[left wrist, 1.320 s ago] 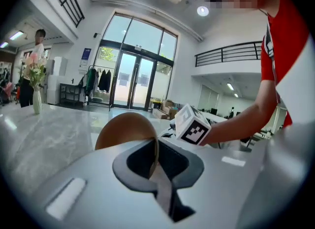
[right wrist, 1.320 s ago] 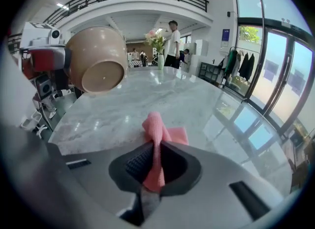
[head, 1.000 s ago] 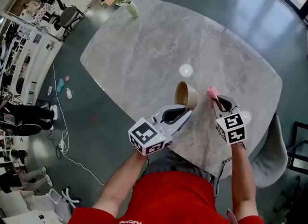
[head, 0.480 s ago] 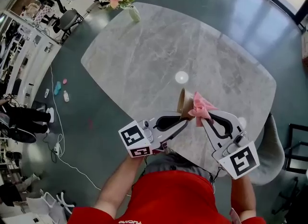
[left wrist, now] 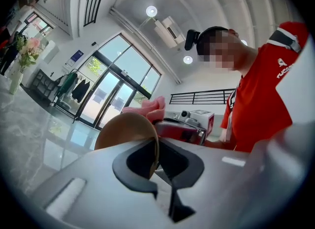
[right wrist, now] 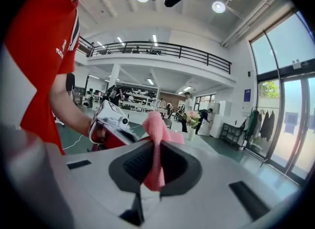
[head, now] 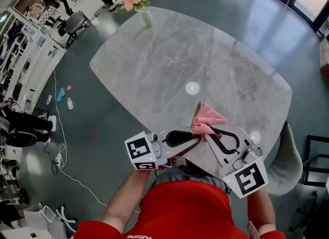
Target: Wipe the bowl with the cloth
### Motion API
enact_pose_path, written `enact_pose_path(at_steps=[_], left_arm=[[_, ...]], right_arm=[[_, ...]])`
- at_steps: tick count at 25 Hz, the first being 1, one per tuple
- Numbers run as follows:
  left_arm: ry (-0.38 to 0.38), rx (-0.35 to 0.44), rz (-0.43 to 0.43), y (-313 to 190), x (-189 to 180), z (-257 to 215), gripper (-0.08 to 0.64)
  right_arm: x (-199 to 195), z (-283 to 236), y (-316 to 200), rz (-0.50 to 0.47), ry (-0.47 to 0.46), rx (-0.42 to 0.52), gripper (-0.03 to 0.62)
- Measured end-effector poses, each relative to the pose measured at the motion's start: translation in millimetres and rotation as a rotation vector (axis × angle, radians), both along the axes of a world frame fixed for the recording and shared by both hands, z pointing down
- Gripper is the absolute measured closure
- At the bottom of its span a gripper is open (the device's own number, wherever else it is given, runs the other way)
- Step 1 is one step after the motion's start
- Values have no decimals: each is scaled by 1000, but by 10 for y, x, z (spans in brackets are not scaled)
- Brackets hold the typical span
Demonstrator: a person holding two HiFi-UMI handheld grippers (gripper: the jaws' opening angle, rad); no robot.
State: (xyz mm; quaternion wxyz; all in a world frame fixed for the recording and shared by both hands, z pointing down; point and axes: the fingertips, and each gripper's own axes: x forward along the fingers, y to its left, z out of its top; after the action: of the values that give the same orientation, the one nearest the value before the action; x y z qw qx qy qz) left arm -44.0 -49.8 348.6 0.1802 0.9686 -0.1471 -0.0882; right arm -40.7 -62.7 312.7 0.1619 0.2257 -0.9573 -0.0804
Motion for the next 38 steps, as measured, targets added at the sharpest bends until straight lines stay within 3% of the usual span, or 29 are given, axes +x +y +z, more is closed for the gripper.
enact_pose_path(at_steps=[4, 9, 12, 15, 18, 25, 32, 35, 38], left_arm=[[5, 19, 49, 102, -18, -35, 545], [5, 25, 60, 116, -36, -52, 545], [5, 29, 96, 165, -35, -60, 545], [17, 22, 149, 217, -29, -79, 545], [46, 12, 180, 249, -63, -110, 545], [69, 6, 218, 298, -90, -186, 545], [164, -13, 302, 397, -123, -345, 545], [215, -25, 335, 432, -177, -411, 545], [213, -30, 348, 434, -180, -410, 545]], right_arm=[[125, 13, -249, 56, -31, -84, 571], [28, -116, -28, -54, 24, -33, 571], [-57, -122, 58, -69, 54, -11, 571], [41, -102, -155, -19, -30, -103, 571], [190, 54, -318, 2, -31, -197, 571], [128, -215, -110, -113, -88, -188, 571], [293, 25, -217, -129, -196, -373, 571], [298, 67, -187, -147, -212, -407, 571], [289, -150, -151, -205, -292, -411, 571]])
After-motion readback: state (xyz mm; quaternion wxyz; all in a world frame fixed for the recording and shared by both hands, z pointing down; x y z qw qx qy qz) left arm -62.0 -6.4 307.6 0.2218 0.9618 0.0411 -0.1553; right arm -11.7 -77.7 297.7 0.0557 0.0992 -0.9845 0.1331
